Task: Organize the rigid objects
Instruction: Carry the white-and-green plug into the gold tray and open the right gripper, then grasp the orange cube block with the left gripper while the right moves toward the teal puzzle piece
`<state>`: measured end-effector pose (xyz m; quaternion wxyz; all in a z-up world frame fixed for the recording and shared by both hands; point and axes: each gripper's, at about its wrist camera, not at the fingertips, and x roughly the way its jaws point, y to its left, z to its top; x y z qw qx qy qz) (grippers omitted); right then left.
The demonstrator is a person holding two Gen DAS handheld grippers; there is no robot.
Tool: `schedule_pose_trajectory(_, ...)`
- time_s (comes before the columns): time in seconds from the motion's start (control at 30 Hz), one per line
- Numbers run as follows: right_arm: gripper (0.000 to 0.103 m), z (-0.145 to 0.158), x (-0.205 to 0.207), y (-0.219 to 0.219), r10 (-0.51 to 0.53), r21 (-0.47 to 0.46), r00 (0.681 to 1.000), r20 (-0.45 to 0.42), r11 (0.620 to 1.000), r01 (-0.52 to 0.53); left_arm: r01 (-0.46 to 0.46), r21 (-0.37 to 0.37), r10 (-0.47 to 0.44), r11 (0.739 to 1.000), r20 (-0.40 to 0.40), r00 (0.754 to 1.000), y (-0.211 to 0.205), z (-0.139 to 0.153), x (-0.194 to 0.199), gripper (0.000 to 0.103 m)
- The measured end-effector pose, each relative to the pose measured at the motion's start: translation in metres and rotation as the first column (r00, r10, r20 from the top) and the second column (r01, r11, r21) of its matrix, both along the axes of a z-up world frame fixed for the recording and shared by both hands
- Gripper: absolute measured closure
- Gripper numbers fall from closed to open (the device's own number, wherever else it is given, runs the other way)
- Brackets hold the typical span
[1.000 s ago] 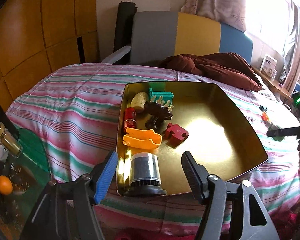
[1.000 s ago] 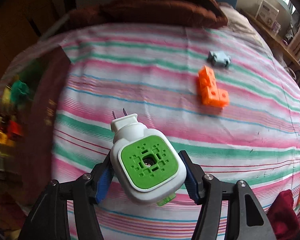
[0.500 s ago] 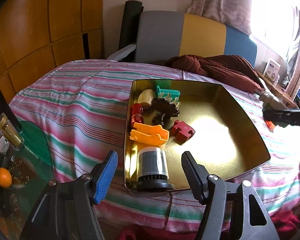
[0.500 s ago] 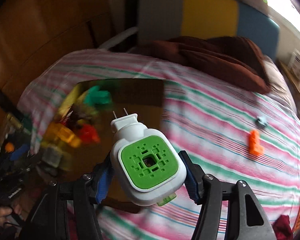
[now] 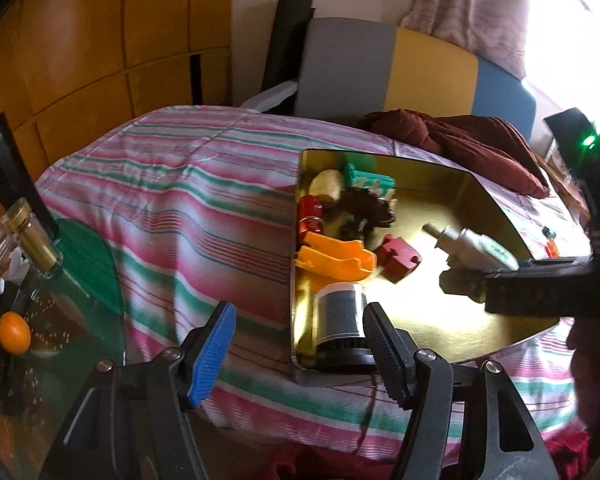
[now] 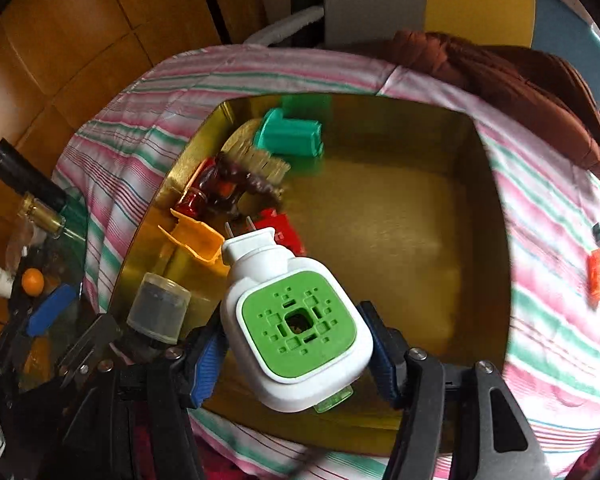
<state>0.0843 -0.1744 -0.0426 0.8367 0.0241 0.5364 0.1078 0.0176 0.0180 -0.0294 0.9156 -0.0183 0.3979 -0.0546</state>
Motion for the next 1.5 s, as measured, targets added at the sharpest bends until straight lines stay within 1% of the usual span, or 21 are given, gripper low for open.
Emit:
schedule_pose_trajectory(0.07,0.04,-0.009,0.004,0.009,0.001,-0.001,1.0,-0.025,1.0,-0.001,-0.014,-0.003,0.014,1.0,-0.005,1.0,0.004,-0.002,0.002,0.036)
schedule_pose_trajectory(0.17,0.04,-0.024,0.007,0.02,0.015,0.034,0.997,-0.076,0.999,-0.013,-0.03,-0.009,0.03,1.0,-0.014,0.999,0.01,-0.005,0.004,0.036)
schedule_pose_trajectory(0.3,0.04,-0.037,0.002,0.035,0.081,0.082,0.99,-0.116,0.994,-0.071,-0.035,-0.009,0.035,0.999,-0.018,0.999,0.012,-0.007,0.006,0.036)
schedule_pose_trajectory(0.37,0.04,-0.037,-0.003,0.039,0.098,0.079,0.989,-0.108,0.993,-0.09,-0.04,-0.01,0.04,0.999,-0.021,0.999,0.013,-0.008,0.007,0.036)
schedule_pose_trajectory(0.47,0.04,-0.035,-0.005,0.036,0.097,0.107,0.99,-0.1,0.99,-0.086,-0.044,-0.009,0.044,0.999,-0.02,0.999,0.014,-0.008,0.007,0.036)
schedule_pose_trajectory(0.67,0.04,-0.014,-0.013,0.018,0.089,0.15,0.996,-0.032,0.985,-0.083,-0.039,-0.004,0.039,0.999,-0.01,0.999,0.012,-0.004,0.006,0.036)
schedule_pose_trajectory(0.77,0.04,-0.002,-0.016,0.0,0.056,0.165,0.998,0.003,0.985,-0.056,-0.03,0.003,0.03,1.0,-0.009,1.0,0.009,-0.002,0.006,0.036)
schedule_pose_trajectory(0.97,0.04,0.021,-0.021,-0.039,-0.023,0.162,0.997,0.077,0.987,0.01,-0.013,0.021,0.012,1.0,0.002,1.0,0.003,0.003,0.003,0.036)
schedule_pose_trajectory(1.13,0.04,0.036,-0.026,-0.088,-0.102,0.147,0.987,0.125,0.986,0.084,0.0,0.039,0.0,0.999,0.009,1.0,-0.004,0.009,0.002,0.036)
schedule_pose_trajectory(1.3,0.04,0.043,-0.027,-0.137,-0.199,0.139,0.969,0.15,0.974,0.178,0.025,0.065,-0.027,0.998,0.023,0.999,-0.016,0.015,0.002,0.036)
schedule_pose_trajectory(1.47,0.04,0.047,-0.03,-0.19,-0.294,0.107,0.94,0.173,0.954,0.279,0.044,0.1,-0.048,0.994,0.041,0.998,-0.03,0.023,0.003,0.036)
schedule_pose_trajectory(1.5,0.04,0.048,-0.031,-0.206,-0.322,0.097,0.93,0.178,0.946,0.309,0.053,0.104,-0.058,0.993,0.044,0.997,-0.034,0.025,0.004,0.036)
